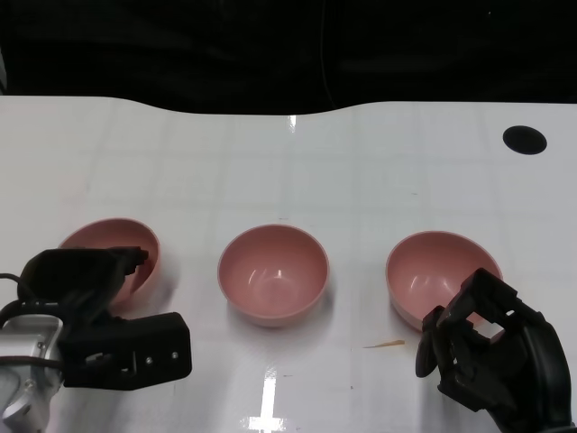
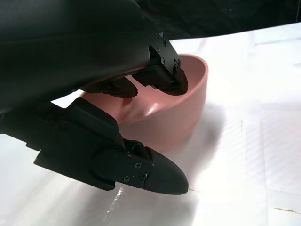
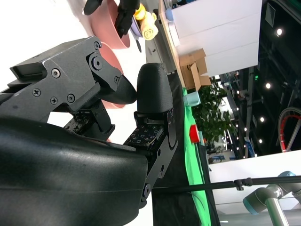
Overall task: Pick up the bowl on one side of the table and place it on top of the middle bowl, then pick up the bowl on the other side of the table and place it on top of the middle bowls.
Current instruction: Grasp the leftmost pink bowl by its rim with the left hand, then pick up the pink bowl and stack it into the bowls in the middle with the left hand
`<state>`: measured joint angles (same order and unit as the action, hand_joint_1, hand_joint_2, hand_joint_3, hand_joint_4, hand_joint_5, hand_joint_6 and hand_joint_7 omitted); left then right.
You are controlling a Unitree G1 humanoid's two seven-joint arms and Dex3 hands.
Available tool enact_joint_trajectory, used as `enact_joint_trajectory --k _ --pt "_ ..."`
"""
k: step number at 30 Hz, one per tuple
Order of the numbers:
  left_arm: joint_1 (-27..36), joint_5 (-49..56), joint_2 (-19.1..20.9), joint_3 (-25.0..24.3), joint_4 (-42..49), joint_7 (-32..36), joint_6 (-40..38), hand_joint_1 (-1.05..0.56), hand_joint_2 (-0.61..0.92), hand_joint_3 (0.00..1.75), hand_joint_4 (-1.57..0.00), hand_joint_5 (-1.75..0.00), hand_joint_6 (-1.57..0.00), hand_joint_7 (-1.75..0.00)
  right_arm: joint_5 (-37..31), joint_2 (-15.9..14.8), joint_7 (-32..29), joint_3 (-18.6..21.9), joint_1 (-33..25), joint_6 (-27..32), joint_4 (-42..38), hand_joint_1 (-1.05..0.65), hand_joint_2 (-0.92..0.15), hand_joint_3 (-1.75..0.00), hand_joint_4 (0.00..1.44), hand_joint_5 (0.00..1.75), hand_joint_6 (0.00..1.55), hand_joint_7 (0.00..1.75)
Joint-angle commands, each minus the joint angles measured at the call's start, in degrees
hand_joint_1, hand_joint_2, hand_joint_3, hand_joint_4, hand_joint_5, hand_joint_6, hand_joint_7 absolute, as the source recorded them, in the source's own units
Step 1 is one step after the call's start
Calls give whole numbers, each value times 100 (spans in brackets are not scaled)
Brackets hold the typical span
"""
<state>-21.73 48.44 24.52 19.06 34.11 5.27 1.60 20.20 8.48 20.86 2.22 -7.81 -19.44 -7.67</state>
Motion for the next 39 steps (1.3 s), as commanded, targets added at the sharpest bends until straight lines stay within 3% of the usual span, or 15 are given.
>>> enact_joint_trajectory --k 1,11,12,16,17,18,20,22,24,35,39 --pt "-256 -130 -7 75 413 182 102 -72 92 17 -45 -2 -50 -2 16 -6 -45 16 -20 -1 44 -6 -58 -116 92 175 74 156" --pt "-755 -856 -146 40 1560 256 762 -16 92 27 -71 -8 -80 -9 17 -32 -43 -5 -13 50 59 -5 -58 -117 93 175 75 155" --pt "-769 -961 -161 4 1644 301 866 -7 92 23 -87 -12 -92 -10 13 -39 -40 -9 -16 56 69 -5 -58 -117 92 175 75 155" --pt "-826 -1218 -176 -10 1850 322 1092 5 92 15 -119 -17 -113 -10 1 -26 -33 -6 -3 -7 19 -5 -58 -116 91 175 74 156" --pt "-830 -1240 -177 3 1885 358 1142 5 92 16 -117 -43 -119 -12 24 -21 -26 -5 -6 12 26 -5 -58 -116 92 175 74 156" --pt "-829 -1254 -173 17 1919 424 1211 4 92 21 -90 -114 -117 -31 41 -25 -22 -5 -12 44 41 -5 -58 -116 93 175 74 157" --pt "-837 -1277 -167 45 1977 513 1302 4 92 26 -73 -158 -88 -94 57 -34 -16 -7 -18 80 59 -5 -59 -117 93 175 74 157" --pt "-794 -1327 -146 35 1947 629 1461 3 92 28 -65 -170 -74 -122 16 -33 -36 -9 -23 37 54 -5 -58 -117 93 175 74 157" --pt "-716 -1369 -106 21 1810 681 1560 5 92 25 -64 -174 -67 -138 8 -23 -29 -7 -29 -4 30 -5 -57 -117 92 175 73 157" --pt "-165 -1340 223 -169 217 557 1491 5 92 27 -59 -175 -62 -148 -71 -18 -52 -5 -69 -92 10 -7 -58 -117 92 175 74 157" --pt "34 -1224 344 -250 -539 521 1304 6 92 19 -61 -174 -65 -146 -15 -19 -18 -3 -81 -55 22 -6 -59 -116 92 175 74 156"
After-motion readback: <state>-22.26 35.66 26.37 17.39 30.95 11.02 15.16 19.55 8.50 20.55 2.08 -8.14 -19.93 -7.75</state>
